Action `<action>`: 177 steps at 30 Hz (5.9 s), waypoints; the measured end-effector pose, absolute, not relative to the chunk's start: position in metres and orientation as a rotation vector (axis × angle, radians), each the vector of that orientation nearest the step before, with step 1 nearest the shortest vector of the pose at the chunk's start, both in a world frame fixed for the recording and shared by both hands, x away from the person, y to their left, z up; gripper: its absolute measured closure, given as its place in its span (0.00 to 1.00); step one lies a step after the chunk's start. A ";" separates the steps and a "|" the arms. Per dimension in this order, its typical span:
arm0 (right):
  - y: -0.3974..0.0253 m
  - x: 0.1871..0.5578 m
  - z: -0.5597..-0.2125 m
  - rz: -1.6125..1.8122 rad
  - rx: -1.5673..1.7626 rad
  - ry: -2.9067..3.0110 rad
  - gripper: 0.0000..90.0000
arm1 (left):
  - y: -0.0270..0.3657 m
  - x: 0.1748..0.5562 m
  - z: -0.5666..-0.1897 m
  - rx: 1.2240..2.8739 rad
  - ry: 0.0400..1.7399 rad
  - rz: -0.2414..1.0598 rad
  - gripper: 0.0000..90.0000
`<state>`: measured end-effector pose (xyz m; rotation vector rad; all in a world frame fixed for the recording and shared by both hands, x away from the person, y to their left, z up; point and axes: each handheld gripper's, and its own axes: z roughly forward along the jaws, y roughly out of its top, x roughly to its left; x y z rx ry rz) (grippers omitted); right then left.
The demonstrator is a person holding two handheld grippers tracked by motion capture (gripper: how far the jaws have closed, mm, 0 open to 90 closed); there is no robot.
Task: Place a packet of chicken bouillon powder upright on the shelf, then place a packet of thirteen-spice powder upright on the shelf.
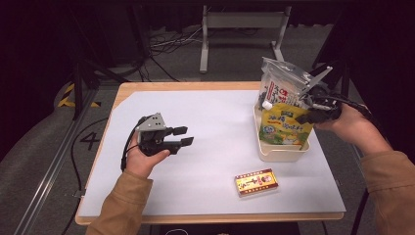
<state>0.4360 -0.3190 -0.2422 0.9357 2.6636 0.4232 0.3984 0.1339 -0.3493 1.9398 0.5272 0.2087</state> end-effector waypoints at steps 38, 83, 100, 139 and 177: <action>-0.321 0.366 -0.196 1.112 0.849 2.397 0.47 | 0.066 0.387 -0.371 2.050 0.462 0.078 0.37; -0.317 0.334 -0.238 1.333 0.929 2.364 0.39 | -0.021 0.358 -0.401 2.187 0.441 -0.043 0.17; -0.316 0.328 -0.247 1.327 0.951 2.388 0.38 | -0.053 0.356 -0.424 2.325 0.437 -0.071 0.13; -0.309 0.330 -0.261 1.282 0.975 2.456 0.37 | -0.061 0.349 -0.429 2.480 0.325 0.003 0.36; -0.292 0.336 -0.264 1.237 1.025 2.544 0.38 | -0.004 0.336 -0.366 2.321 0.333 0.169 0.36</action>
